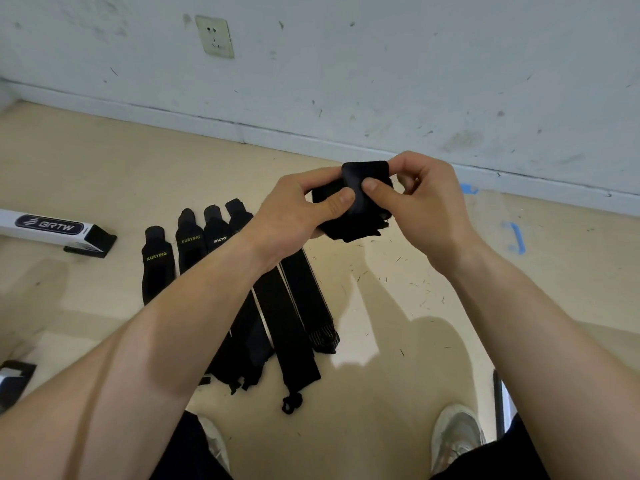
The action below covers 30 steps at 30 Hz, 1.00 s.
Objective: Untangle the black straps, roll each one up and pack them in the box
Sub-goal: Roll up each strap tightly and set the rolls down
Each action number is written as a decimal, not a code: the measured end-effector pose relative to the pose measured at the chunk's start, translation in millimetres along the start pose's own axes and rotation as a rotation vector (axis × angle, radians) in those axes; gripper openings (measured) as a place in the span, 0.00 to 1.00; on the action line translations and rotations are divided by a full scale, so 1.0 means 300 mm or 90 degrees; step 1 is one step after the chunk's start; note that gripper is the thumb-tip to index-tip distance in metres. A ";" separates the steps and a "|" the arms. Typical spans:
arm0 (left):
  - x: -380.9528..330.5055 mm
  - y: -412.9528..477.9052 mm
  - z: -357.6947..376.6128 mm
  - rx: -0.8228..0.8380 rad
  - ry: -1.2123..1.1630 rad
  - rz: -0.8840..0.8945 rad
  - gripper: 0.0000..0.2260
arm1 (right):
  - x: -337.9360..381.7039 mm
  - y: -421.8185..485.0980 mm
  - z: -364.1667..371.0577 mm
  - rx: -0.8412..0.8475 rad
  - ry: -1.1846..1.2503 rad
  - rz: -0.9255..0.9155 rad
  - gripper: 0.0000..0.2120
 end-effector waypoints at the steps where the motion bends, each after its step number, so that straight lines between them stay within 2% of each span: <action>1: -0.004 -0.001 0.000 0.001 -0.002 -0.001 0.13 | -0.002 -0.001 -0.001 -0.007 -0.011 -0.004 0.04; 6: -0.016 0.003 -0.007 0.002 0.012 -0.037 0.15 | -0.015 -0.018 0.024 -0.001 -0.005 0.005 0.08; 10: -0.005 -0.009 0.037 0.021 0.031 -0.080 0.15 | -0.019 -0.019 0.037 0.054 0.144 0.102 0.03; 14: 0.008 -0.022 0.059 0.011 0.012 -0.094 0.19 | -0.022 -0.010 0.037 0.087 0.177 0.162 0.06; 17: -0.001 -0.034 0.065 0.044 0.040 -0.080 0.12 | -0.021 -0.005 0.035 0.075 0.214 0.213 0.08; 21: 0.003 -0.033 0.056 0.008 0.035 -0.117 0.06 | -0.030 -0.007 0.046 0.079 0.227 0.251 0.07; 24: -0.001 -0.030 0.027 -0.044 -0.075 -0.157 0.07 | -0.026 -0.007 0.040 0.088 0.199 0.199 0.10; 26: -0.005 -0.028 0.005 -0.074 -0.164 -0.171 0.09 | -0.013 -0.012 0.022 0.153 0.192 0.130 0.11; 28: -0.007 -0.029 -0.013 -0.076 -0.225 -0.187 0.13 | -0.010 -0.020 0.008 0.244 0.138 0.057 0.20; 30: -0.010 -0.034 -0.019 -0.077 -0.264 -0.211 0.15 | -0.020 -0.027 0.008 0.277 0.067 0.012 0.30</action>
Point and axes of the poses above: each hand's wrist, its own y-axis towards the middle knuckle, its own z-axis out of the palm, x = y × z, the point moved 1 cm from there along y, towards the middle knuckle, and after that the axes turned 6 degrees about x, right-handed, at the moved point
